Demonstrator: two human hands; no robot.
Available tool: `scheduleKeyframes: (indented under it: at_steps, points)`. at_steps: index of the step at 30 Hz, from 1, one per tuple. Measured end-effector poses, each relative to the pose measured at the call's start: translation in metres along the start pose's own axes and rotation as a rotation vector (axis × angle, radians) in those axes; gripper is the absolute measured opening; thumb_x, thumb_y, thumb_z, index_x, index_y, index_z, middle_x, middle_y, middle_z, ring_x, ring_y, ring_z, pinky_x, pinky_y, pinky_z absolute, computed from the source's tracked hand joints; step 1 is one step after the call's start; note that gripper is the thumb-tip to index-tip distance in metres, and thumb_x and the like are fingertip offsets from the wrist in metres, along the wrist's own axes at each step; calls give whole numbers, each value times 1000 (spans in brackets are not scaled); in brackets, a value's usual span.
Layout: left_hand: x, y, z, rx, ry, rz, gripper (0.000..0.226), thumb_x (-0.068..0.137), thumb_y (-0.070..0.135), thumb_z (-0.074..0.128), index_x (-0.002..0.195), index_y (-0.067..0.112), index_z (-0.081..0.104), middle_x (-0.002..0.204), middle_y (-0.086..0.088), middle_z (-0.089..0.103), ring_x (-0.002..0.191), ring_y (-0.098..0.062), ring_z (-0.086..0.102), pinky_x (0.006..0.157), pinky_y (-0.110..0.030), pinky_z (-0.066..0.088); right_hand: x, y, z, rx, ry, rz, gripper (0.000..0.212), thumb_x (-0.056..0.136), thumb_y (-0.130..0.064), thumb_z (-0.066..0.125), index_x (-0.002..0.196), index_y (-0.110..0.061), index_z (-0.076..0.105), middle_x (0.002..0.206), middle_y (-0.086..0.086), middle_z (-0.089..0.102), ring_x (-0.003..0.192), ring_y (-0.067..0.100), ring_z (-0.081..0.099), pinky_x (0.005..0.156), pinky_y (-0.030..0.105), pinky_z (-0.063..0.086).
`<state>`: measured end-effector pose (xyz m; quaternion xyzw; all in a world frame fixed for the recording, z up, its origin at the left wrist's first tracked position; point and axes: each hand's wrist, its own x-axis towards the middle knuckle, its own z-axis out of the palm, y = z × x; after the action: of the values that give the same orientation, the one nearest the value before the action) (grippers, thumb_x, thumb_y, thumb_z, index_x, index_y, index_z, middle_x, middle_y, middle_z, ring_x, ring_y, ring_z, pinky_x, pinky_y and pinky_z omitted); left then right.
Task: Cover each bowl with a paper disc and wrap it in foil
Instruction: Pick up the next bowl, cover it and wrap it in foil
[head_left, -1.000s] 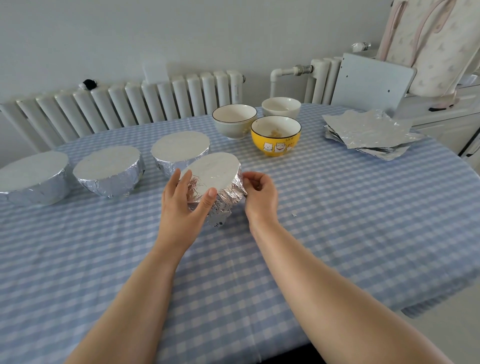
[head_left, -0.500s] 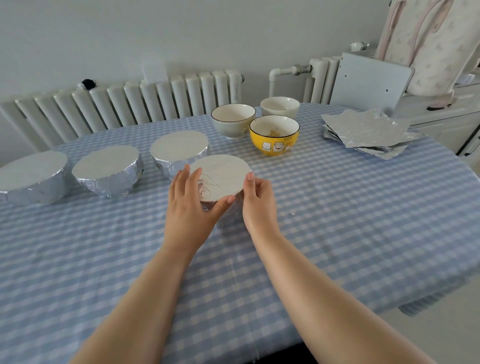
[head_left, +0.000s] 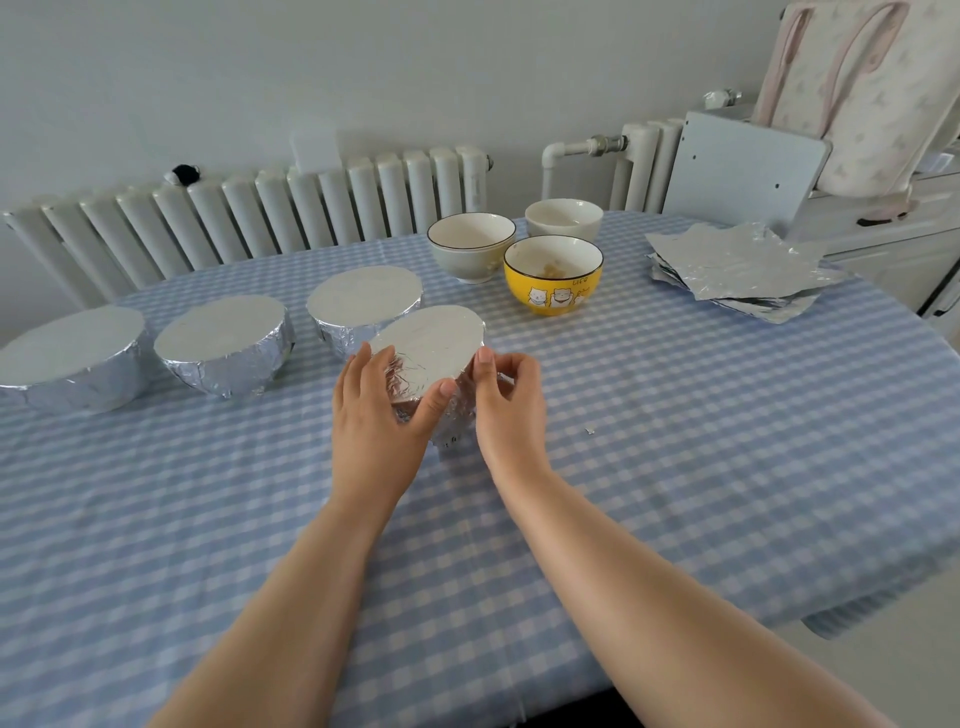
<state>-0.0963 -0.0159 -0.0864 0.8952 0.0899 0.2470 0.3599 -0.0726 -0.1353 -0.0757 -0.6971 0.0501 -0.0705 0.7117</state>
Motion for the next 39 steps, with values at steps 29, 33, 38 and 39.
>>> scheduleKeyframes:
  at_steps: [29, 33, 38, 39]
  points:
    - [-1, 12, 5, -68, 45, -25, 103, 70, 77, 50, 150, 14, 34, 159, -1, 30, 149, -16, 16, 121, -34, 16, 14, 6, 4, 221, 119, 139, 9, 100, -30, 54, 93, -24, 52, 98, -2, 59, 85, 11, 57, 81, 33, 51]
    - [-2, 13, 5, -86, 47, -30, 103, 70, 76, 51, 150, 14, 34, 159, -1, 30, 149, -16, 16, 122, -36, 17, 15, 7, 5, 216, 134, 133, 5, 100, -25, 53, 97, -22, 55, 98, -2, 61, 87, 12, 58, 79, 30, 51]
    - [-2, 11, 7, -75, 48, -18, 103, 71, 76, 52, 150, 13, 33, 159, -1, 30, 149, -17, 15, 122, -36, 16, 17, 8, 5, 210, 156, 136, 5, 101, -22, 53, 104, -22, 56, 101, -4, 62, 91, 11, 61, 83, 31, 53]
    - [-2, 11, 7, -74, 49, -14, 103, 72, 78, 54, 150, 14, 33, 160, -1, 30, 149, -17, 15, 122, -36, 16, 17, 8, 5, 214, 159, 139, 6, 101, -22, 53, 105, -23, 56, 101, -5, 62, 89, 10, 61, 82, 30, 53]
